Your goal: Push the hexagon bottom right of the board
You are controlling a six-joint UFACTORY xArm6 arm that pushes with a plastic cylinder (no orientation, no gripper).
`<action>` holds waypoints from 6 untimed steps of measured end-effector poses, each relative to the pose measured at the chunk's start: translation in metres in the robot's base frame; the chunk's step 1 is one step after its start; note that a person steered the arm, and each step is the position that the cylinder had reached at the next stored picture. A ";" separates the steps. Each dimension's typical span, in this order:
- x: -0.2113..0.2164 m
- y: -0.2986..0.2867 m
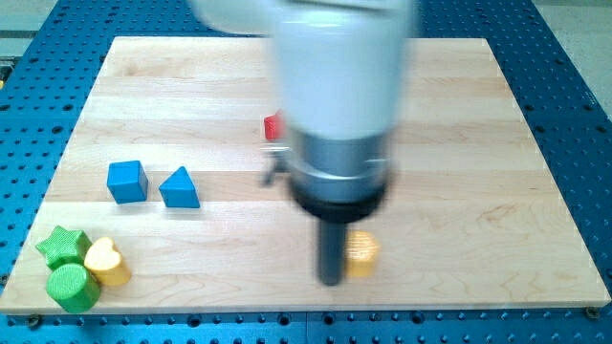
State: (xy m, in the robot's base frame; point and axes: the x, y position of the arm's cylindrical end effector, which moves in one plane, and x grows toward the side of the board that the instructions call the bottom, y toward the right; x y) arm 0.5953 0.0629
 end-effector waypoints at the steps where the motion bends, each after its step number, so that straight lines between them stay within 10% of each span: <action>1: 0.000 0.002; 6: -0.040 0.090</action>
